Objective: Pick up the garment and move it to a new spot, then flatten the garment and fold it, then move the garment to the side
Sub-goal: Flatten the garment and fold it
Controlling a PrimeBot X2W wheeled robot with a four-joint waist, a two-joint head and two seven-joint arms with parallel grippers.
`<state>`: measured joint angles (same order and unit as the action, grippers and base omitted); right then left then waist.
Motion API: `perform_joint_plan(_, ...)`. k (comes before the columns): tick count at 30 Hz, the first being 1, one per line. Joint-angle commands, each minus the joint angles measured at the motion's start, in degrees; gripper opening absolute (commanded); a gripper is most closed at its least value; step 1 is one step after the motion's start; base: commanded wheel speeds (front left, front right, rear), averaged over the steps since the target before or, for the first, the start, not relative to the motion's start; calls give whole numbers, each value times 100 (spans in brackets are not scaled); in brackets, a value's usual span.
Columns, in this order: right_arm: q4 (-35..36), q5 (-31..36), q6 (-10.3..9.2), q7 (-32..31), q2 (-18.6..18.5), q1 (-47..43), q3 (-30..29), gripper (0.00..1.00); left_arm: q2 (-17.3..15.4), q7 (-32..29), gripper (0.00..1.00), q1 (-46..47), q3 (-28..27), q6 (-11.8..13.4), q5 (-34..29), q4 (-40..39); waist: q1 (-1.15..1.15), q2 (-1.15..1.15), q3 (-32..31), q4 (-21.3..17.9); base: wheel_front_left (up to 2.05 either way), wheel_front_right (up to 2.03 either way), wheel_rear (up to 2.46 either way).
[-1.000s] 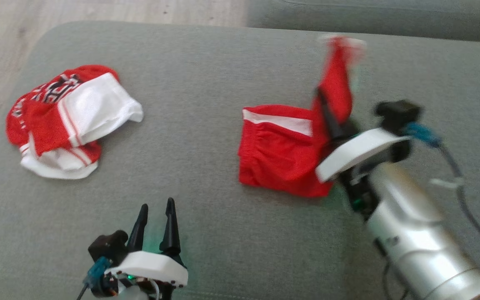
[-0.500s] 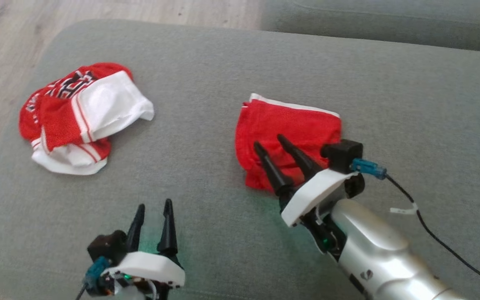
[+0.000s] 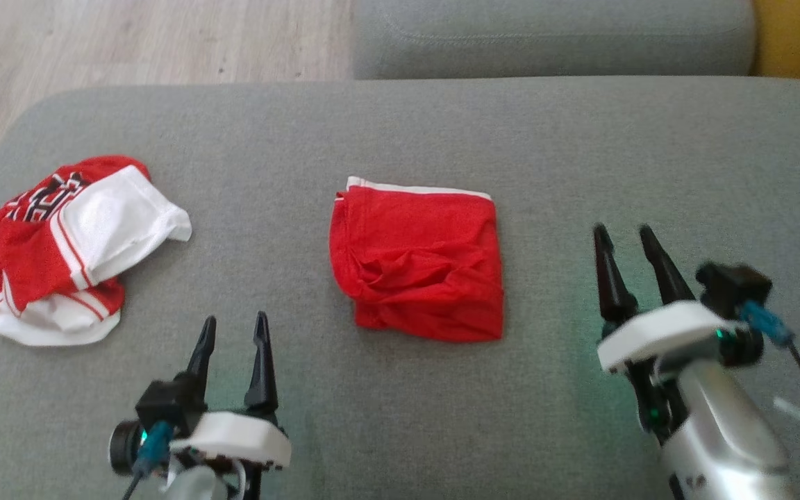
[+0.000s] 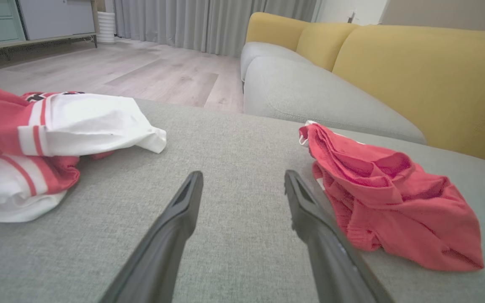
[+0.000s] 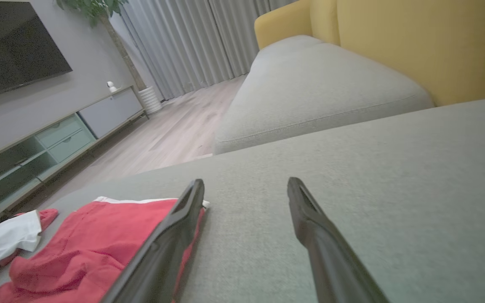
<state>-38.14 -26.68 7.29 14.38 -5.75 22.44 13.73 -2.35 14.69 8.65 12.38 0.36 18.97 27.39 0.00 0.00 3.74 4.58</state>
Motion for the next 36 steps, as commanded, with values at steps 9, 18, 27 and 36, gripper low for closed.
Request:
perform_joint_plan(9,405,704,20,62,281,-963,-832,100,-53,30,100,-627,-367,253,-288,-505,0,0,-319,-229,0,0,0)
perform_joint_plan(18,451,444,20,62,286,-1118,-566,100,-53,30,100,-754,-294,268,-290,-529,0,0,-314,-210,0,0,0)
perform_joint_plan(27,298,198,20,62,287,-113,563,100,-53,30,100,-561,46,250,-42,-497,0,0,59,286,0,0,0)
perform_joint_plan(36,-9,-64,20,22,173,846,2061,100,-53,30,100,-456,265,289,124,-501,0,0,305,833,0,0,0)
